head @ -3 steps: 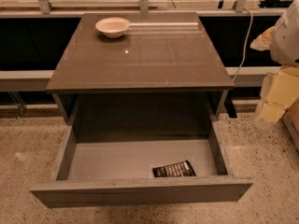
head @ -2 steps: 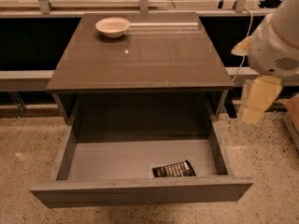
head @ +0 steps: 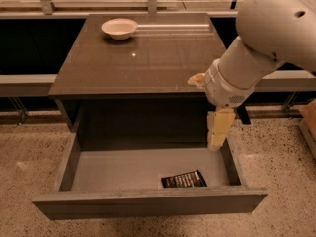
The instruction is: Pick rxbar chocolate from top drawer and place on counter
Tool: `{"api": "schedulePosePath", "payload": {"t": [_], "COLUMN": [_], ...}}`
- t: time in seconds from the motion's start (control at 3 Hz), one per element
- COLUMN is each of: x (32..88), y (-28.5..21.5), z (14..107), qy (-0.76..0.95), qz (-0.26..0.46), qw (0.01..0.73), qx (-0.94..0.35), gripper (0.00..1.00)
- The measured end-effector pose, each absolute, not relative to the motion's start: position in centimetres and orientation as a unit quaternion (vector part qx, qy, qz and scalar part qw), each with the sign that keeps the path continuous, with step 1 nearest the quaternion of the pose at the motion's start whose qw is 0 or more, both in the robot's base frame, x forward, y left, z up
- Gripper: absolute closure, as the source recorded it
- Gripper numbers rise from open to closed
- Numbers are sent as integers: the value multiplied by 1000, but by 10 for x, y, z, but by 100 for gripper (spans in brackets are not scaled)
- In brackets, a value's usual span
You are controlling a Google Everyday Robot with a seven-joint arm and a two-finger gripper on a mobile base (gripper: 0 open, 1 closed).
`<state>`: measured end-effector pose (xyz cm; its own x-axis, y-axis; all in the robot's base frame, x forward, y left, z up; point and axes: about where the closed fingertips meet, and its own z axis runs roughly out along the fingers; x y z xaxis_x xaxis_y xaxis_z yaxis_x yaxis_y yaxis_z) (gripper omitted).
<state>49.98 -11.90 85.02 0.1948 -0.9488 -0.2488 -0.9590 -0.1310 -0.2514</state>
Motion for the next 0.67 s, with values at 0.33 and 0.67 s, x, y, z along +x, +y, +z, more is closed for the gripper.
{"api": "schedulePosePath", "payload": {"t": [0.33, 0.67], "x": [492, 477], "y": [-106, -110], "z": [797, 742], "qy": [620, 626], "qz": [61, 86], "qw": [163, 127], "qx": [-765, -765], "gripper": [0, 0]}}
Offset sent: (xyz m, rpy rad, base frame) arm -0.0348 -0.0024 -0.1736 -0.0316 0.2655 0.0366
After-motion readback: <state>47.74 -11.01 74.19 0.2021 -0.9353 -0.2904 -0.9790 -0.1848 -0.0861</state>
